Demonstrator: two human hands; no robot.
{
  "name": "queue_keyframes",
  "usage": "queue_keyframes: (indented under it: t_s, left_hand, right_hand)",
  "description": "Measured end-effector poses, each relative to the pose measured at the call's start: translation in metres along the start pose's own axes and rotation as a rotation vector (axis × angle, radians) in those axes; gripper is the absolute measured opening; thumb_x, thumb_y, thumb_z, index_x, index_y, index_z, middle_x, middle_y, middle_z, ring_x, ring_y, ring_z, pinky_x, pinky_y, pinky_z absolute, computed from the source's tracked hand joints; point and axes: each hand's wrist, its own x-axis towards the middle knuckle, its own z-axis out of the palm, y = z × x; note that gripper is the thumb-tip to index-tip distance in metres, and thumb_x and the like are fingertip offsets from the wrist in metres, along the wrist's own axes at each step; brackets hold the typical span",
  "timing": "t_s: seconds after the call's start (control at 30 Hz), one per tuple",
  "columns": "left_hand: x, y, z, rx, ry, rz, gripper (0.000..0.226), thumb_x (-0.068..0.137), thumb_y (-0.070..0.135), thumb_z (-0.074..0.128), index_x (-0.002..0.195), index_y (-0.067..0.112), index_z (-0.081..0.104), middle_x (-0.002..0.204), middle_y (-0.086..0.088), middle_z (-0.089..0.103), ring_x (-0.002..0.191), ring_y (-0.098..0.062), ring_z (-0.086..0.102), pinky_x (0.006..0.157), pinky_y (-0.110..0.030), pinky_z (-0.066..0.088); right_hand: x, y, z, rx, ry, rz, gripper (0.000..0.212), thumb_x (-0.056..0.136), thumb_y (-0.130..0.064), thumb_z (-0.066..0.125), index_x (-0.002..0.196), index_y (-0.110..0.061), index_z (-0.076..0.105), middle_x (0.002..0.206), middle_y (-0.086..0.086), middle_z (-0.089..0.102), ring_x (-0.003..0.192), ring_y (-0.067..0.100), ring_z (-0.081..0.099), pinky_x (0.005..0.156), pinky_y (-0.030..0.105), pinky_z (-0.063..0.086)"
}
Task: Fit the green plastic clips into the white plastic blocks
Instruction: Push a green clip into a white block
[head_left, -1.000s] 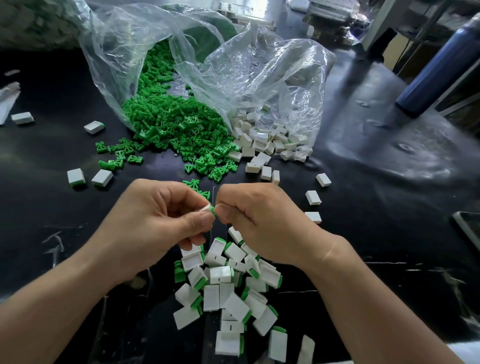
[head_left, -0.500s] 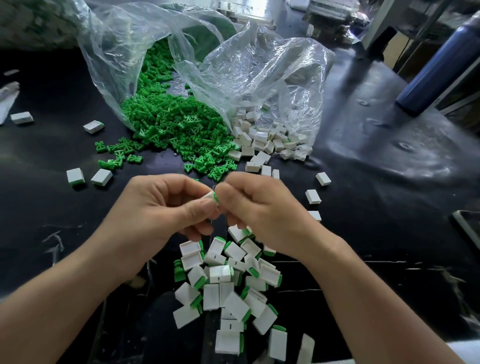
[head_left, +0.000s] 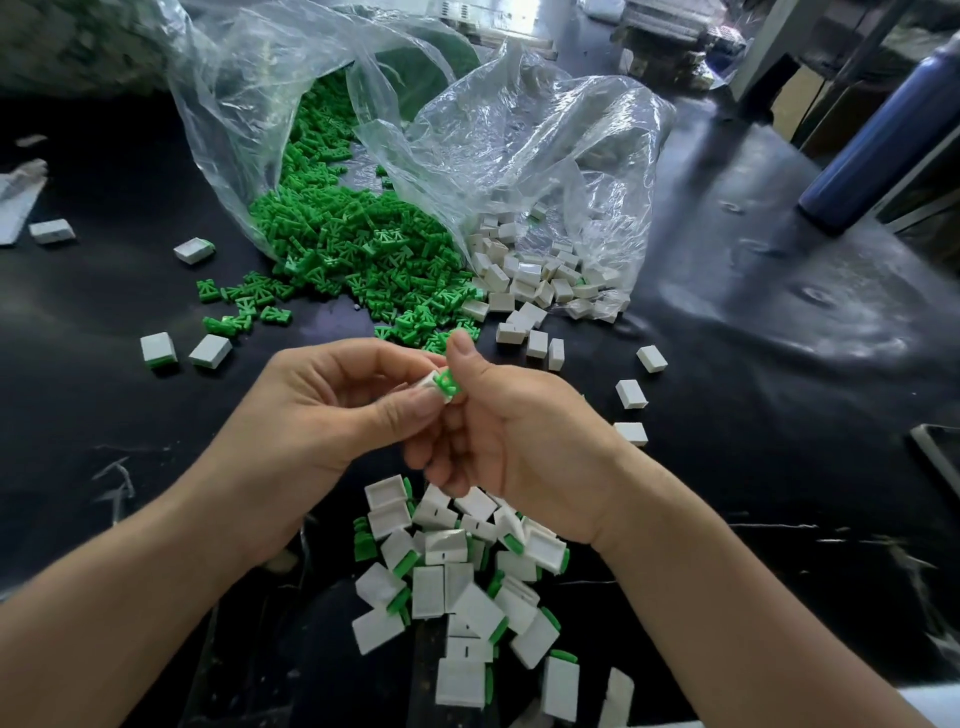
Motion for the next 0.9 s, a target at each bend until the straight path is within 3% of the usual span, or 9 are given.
queue_keyframes:
  t_s: [0.17,0.3,0.37,0.53,0.73,0.8,0.87,0.9]
  left_hand:
    - [-0.0003,-0.0024,0.0012,-0.019,0.002,-0.009,0.027,0.064,0.012,0.065,0.082,-0.008,0.065,0.059,-0.018,0.061,0.053,-0.031,0.059,0.055,-0.034,0.055]
    - [-0.0005,0.0019,0.0018,-0.011,-0.007,0.002,0.027,0.055,0.01,0.075,0.078,-0.003,0.069,0.06,-0.017,0.064,0.054,-0.032,0.062,0.055,-0.034,0.055]
    - [-0.0011,0.0033,0.0018,-0.025,-0.029,0.011,0.022,0.063,0.014,0.069,0.079,-0.001,0.07,0.062,-0.019,0.065,0.054,-0.032,0.063,0.055,-0.031,0.054]
    - [0.0007,-0.0004,-0.0006,0.019,0.013,-0.026,0.02,0.069,0.013,0.059,0.078,0.005,0.074,0.064,-0.02,0.067,0.057,-0.028,0.066,0.058,-0.026,0.055]
    - [-0.0002,0.0007,0.0014,0.016,-0.006,-0.003,0.018,0.071,0.009,0.057,0.075,0.007,0.074,0.066,-0.023,0.068,0.057,-0.031,0.067,0.056,-0.023,0.054]
    - [-0.0003,0.0006,0.002,-0.001,-0.006,-0.001,0.02,0.07,0.008,0.057,0.075,0.01,0.076,0.068,-0.021,0.069,0.058,-0.027,0.068,0.057,-0.022,0.054]
    - [-0.0008,0.0002,0.0026,-0.014,-0.002,-0.002,0.021,0.069,0.008,0.058,0.073,0.015,0.077,0.071,-0.019,0.071,0.062,-0.026,0.07,0.059,-0.021,0.055]
    - [-0.0009,-0.0003,0.0028,-0.021,0.003,-0.002,0.021,0.069,0.009,0.058,0.073,0.017,0.077,0.073,-0.018,0.072,0.064,-0.026,0.071,0.06,-0.021,0.055]
  right_hand:
    - [0.0015,0.0032,0.0049,0.044,0.086,-0.022,0.04,0.093,-0.04,0.036,0.068,-0.012,0.05,0.052,-0.002,0.045,0.048,0.009,0.037,0.045,0.018,0.032]
    - [0.0008,0.0007,0.0029,0.004,0.073,-0.026,0.041,0.093,-0.042,0.035,0.079,-0.007,0.053,0.051,-0.004,0.048,0.046,0.008,0.039,0.046,0.018,0.032]
    - [0.0003,0.0,0.002,-0.087,0.087,-0.033,0.042,0.093,-0.043,0.034,0.085,-0.007,0.056,0.049,-0.006,0.049,0.047,0.008,0.04,0.046,0.018,0.033]
    - [-0.001,0.0002,0.003,-0.247,0.139,-0.047,0.04,0.094,-0.041,0.035,0.068,-0.017,0.053,0.054,-0.005,0.049,0.049,0.007,0.041,0.049,0.019,0.034]
    - [-0.0004,0.0064,0.0039,-0.366,0.182,-0.091,0.037,0.095,-0.04,0.034,0.066,-0.026,0.053,0.06,-0.005,0.048,0.049,0.001,0.042,0.049,0.013,0.037]
    - [-0.0008,0.0075,0.0035,-0.358,0.152,-0.135,0.037,0.098,-0.034,0.031,0.074,-0.022,0.056,0.054,-0.014,0.05,0.046,-0.004,0.043,0.049,0.01,0.036]
    - [-0.0036,0.0068,0.0045,-0.277,0.023,-0.205,0.037,0.102,-0.019,0.021,0.104,-0.011,0.057,0.047,-0.022,0.053,0.046,-0.011,0.05,0.049,0.003,0.038]
    - [-0.0051,0.0062,0.0055,-0.259,-0.018,-0.241,0.035,0.102,-0.013,0.018,0.121,-0.009,0.047,0.046,-0.025,0.053,0.047,-0.014,0.052,0.05,0.0,0.037]
